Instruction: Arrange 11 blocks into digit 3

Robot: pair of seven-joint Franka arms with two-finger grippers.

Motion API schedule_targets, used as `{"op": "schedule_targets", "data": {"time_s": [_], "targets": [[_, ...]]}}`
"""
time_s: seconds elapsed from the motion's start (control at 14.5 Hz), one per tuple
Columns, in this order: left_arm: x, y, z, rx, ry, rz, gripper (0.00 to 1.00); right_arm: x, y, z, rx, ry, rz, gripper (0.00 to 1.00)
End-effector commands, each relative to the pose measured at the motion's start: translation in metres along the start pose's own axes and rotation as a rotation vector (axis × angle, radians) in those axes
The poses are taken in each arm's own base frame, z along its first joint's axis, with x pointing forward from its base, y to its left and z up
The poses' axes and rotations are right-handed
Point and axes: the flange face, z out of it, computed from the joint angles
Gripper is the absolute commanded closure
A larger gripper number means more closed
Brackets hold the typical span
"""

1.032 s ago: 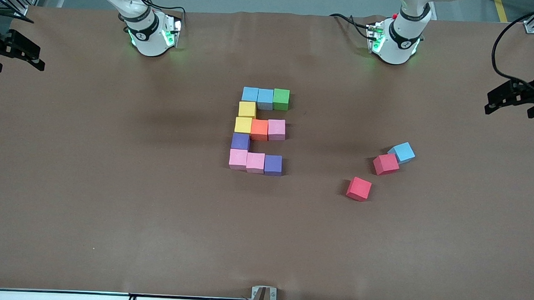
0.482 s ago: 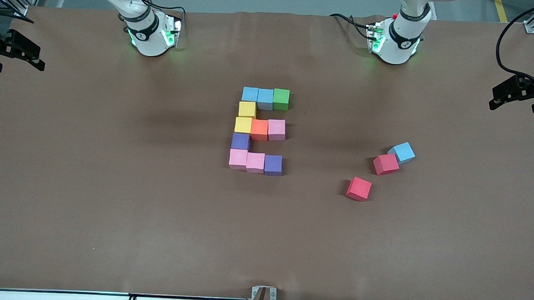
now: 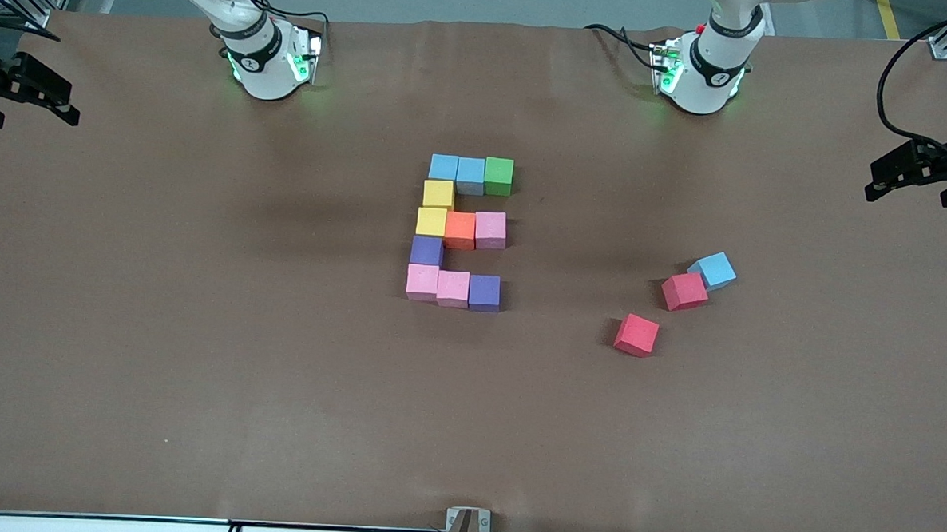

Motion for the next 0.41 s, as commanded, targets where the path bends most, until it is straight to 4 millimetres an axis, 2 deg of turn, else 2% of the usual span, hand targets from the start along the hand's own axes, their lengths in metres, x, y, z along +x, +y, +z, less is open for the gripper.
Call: {"op": "schedule_targets", "data": {"time_s": [0.0,0.34], "targets": [[0.0061,0.0019,-0.0125,0.004,0.027,0.016,0.0,-0.0045,-0.0015,-0.0024,-0.006,0.002,-0.01,0.0],[0.0084,0.0003,-0.0083,0.0,0.019,0.003,0.0,-0.0047,-0.0015,-0.0023,-0.005,0.001,-0.012,0.0]]}}
